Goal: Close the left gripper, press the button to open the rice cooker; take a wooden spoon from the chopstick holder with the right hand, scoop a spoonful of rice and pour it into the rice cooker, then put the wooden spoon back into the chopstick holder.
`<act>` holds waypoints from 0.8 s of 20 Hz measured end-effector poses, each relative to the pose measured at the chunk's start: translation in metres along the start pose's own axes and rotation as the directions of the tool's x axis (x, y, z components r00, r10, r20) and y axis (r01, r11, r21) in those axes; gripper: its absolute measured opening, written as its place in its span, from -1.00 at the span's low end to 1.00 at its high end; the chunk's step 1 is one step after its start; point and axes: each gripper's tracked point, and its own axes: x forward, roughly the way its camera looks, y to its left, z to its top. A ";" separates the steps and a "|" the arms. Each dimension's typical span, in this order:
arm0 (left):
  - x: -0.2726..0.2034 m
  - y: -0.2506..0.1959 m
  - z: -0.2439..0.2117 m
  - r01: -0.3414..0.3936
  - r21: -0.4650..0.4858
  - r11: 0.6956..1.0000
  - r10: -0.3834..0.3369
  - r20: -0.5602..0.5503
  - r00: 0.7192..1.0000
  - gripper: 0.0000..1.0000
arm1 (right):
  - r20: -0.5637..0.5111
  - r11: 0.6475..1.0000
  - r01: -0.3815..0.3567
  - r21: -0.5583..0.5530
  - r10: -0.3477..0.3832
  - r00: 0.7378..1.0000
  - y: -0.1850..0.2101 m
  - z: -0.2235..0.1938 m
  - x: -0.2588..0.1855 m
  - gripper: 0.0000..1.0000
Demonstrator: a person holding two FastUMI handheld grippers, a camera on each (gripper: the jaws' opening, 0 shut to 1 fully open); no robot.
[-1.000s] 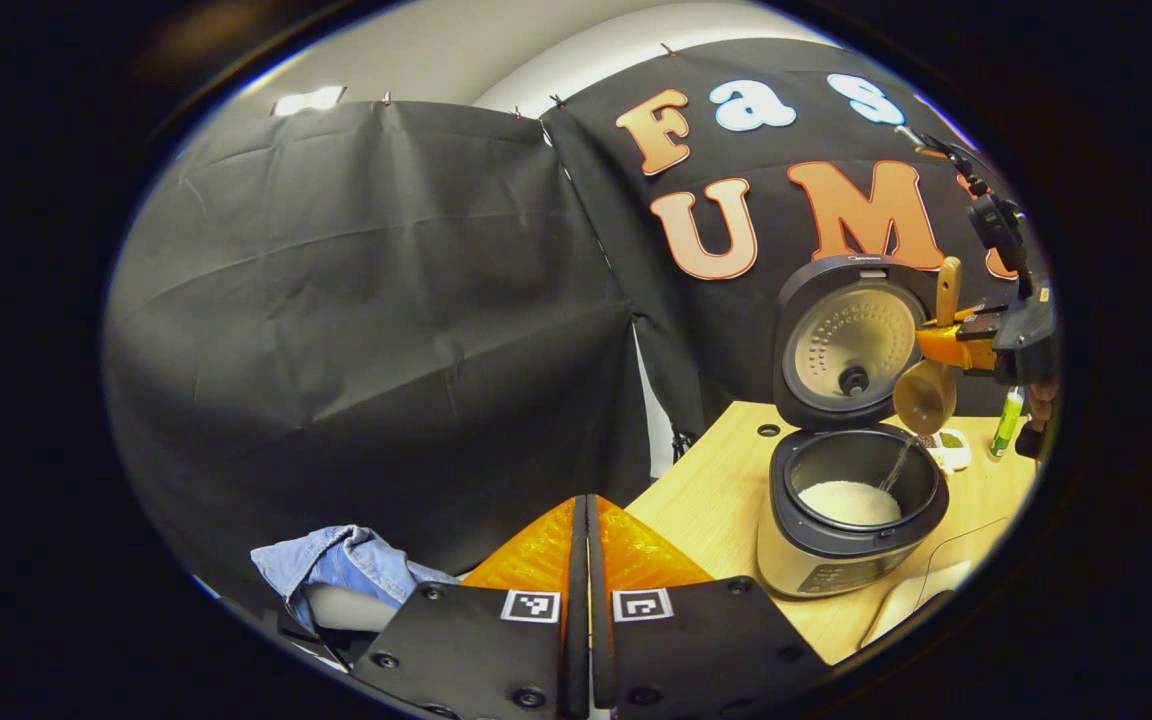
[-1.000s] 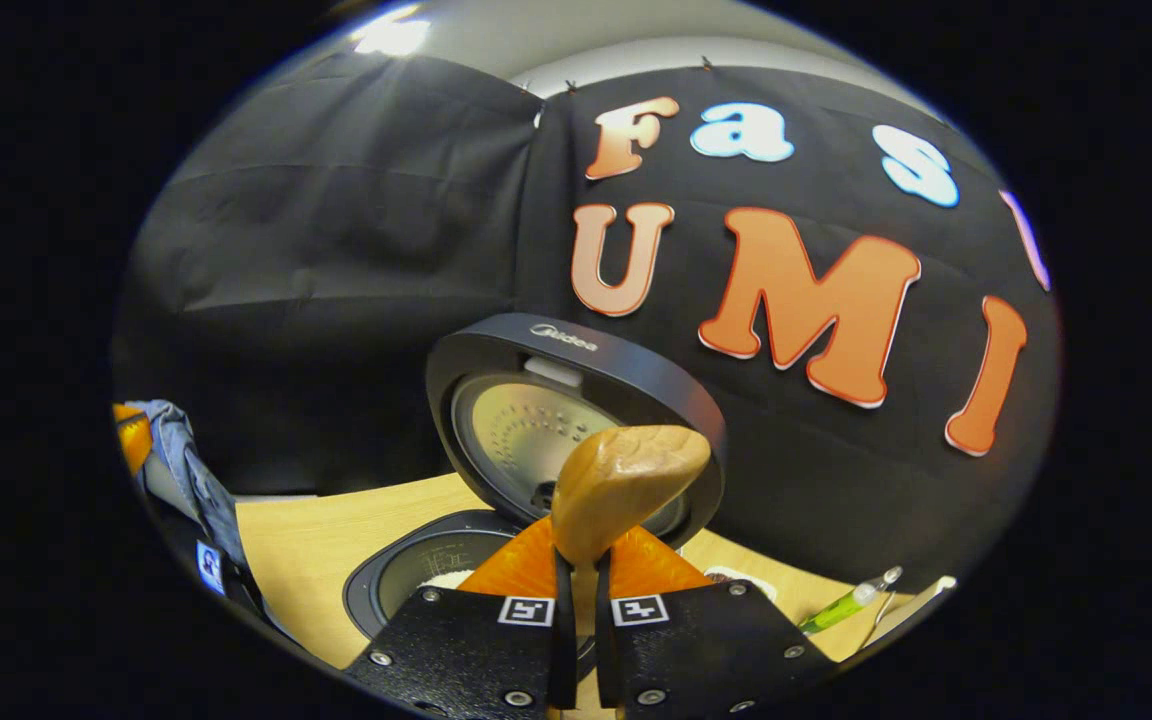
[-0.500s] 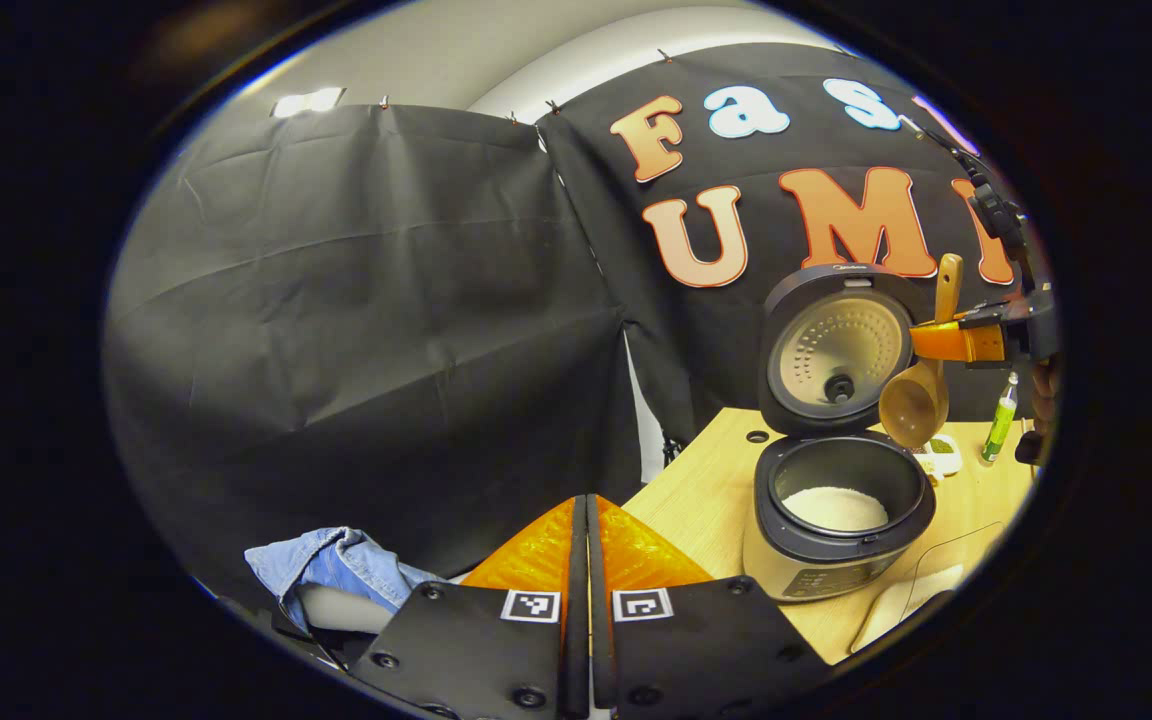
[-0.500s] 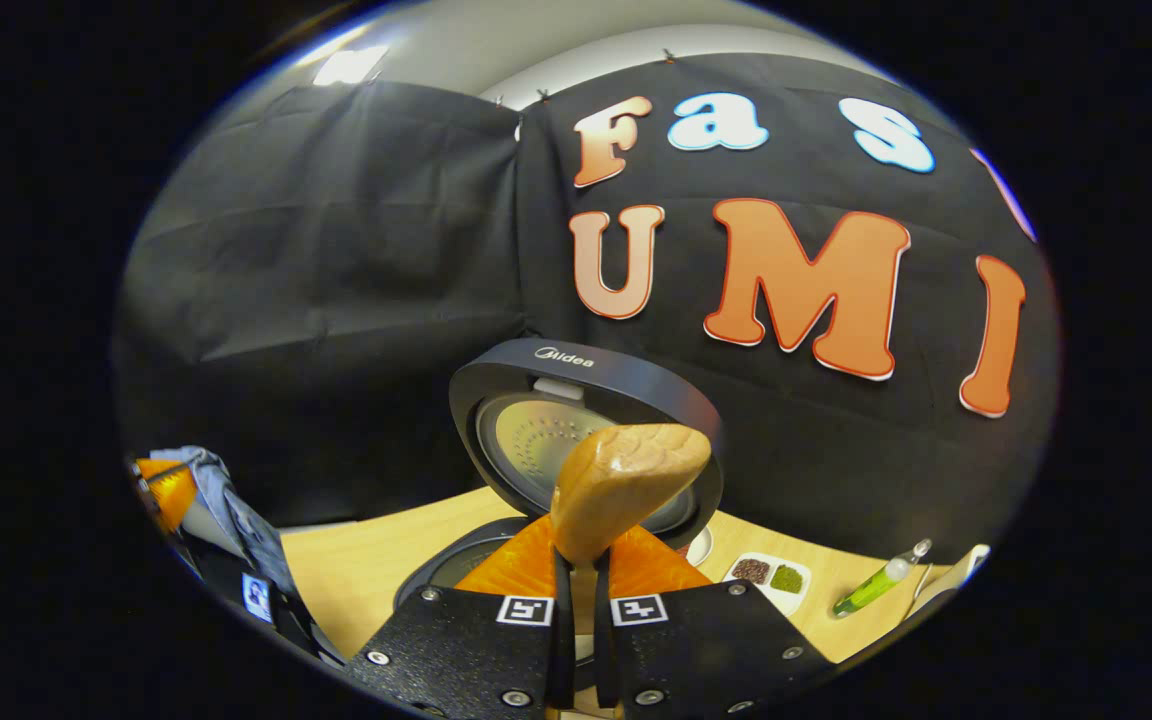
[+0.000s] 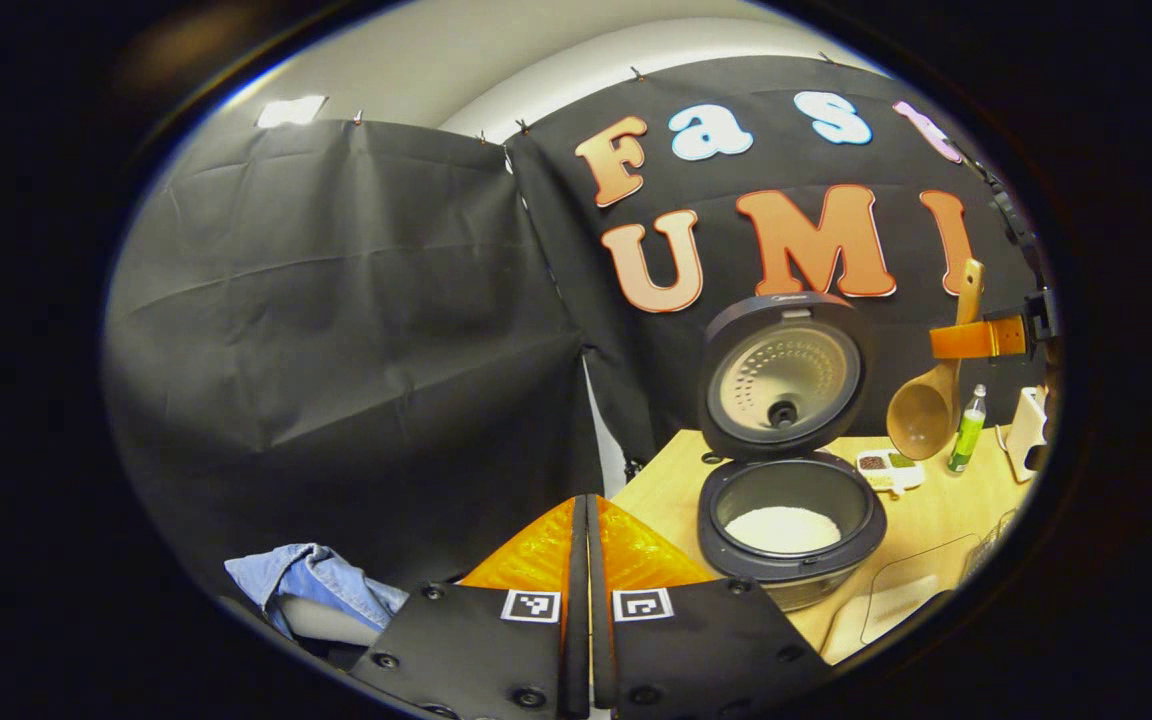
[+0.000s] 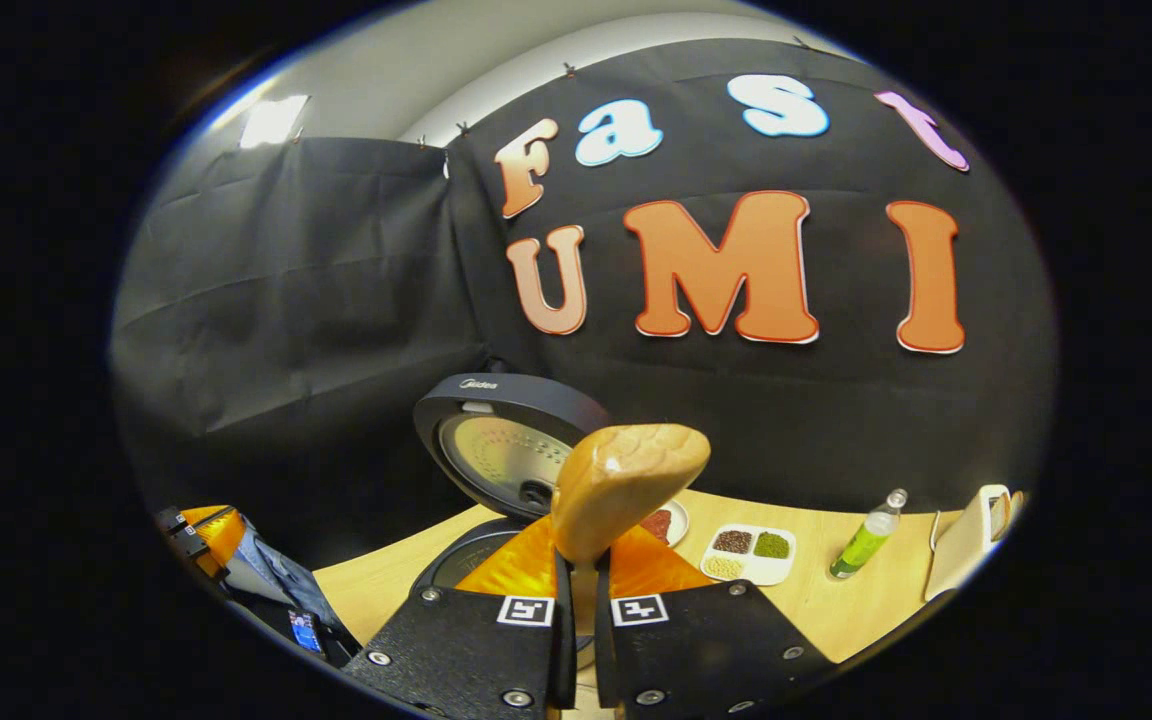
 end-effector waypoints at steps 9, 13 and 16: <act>-0.011 -0.051 0.026 0.114 -0.002 0.994 -0.113 0.063 0.992 -0.89 | -0.063 0.967 0.230 0.113 -0.224 0.973 -0.109 -0.041 -0.076 -0.86; -0.015 -0.072 0.036 0.154 -0.003 0.988 -0.153 0.080 0.985 -0.89 | -0.099 0.929 0.343 0.139 -0.331 0.938 -0.156 -0.063 -0.113 -0.86; -0.019 -0.084 0.038 0.180 0.002 0.984 -0.180 0.083 0.980 -0.89 | -0.132 0.890 0.431 0.151 -0.413 0.901 -0.192 -0.079 -0.141 -0.86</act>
